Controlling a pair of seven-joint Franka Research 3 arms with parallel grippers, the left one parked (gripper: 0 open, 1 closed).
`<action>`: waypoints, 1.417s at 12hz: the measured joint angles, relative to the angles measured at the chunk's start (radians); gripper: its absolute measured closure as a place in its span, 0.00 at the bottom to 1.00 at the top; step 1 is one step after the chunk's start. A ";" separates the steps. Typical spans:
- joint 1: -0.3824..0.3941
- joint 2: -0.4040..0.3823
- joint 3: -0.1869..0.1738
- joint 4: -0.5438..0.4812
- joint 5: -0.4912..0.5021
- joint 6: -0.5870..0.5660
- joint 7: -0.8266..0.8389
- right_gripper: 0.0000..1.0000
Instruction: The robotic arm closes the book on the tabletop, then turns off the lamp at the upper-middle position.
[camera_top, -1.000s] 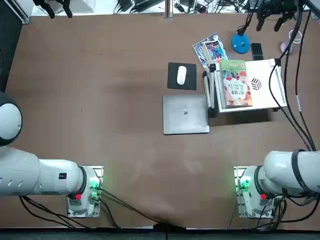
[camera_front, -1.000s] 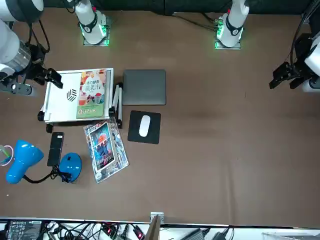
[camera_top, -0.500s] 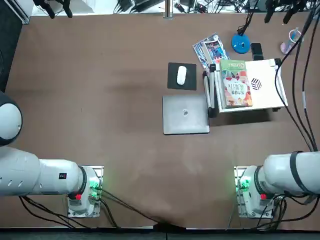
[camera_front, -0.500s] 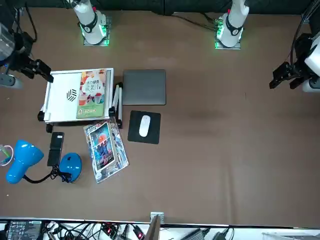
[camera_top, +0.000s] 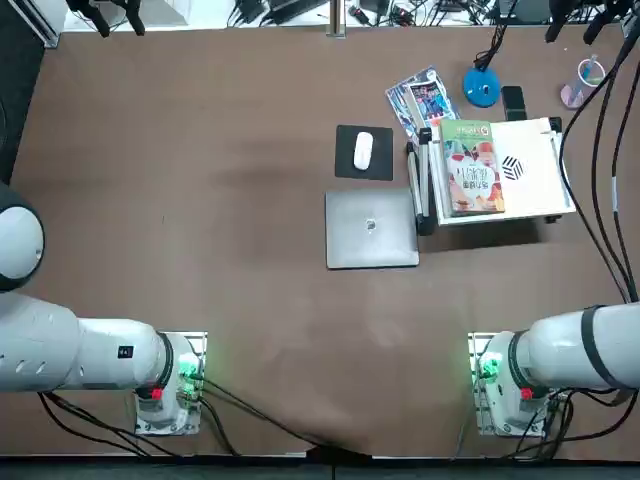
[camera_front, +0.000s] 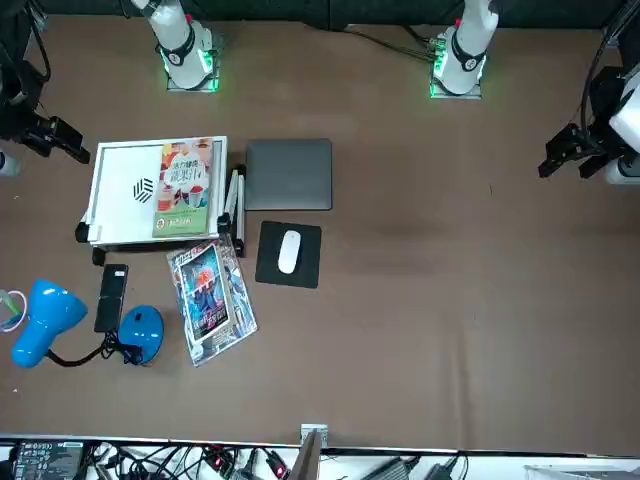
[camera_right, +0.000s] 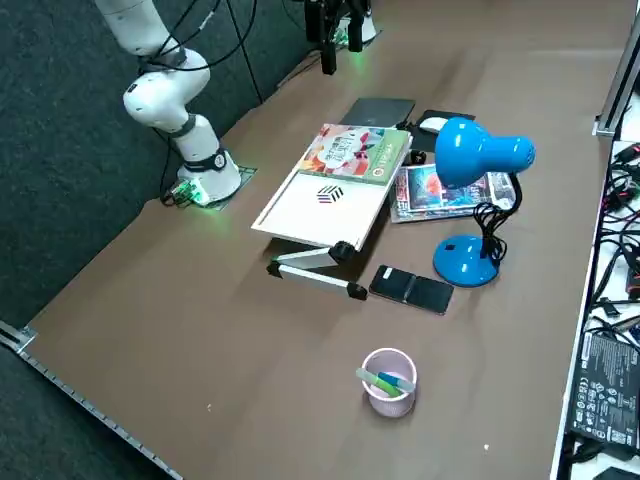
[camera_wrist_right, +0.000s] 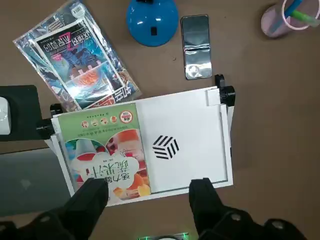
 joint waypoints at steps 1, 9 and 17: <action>0.003 0.000 -0.002 0.000 0.000 0.000 0.000 0.00; 0.005 0.002 -0.006 0.000 0.000 0.004 0.000 0.00; 0.005 0.008 -0.006 0.000 0.000 0.025 0.000 0.00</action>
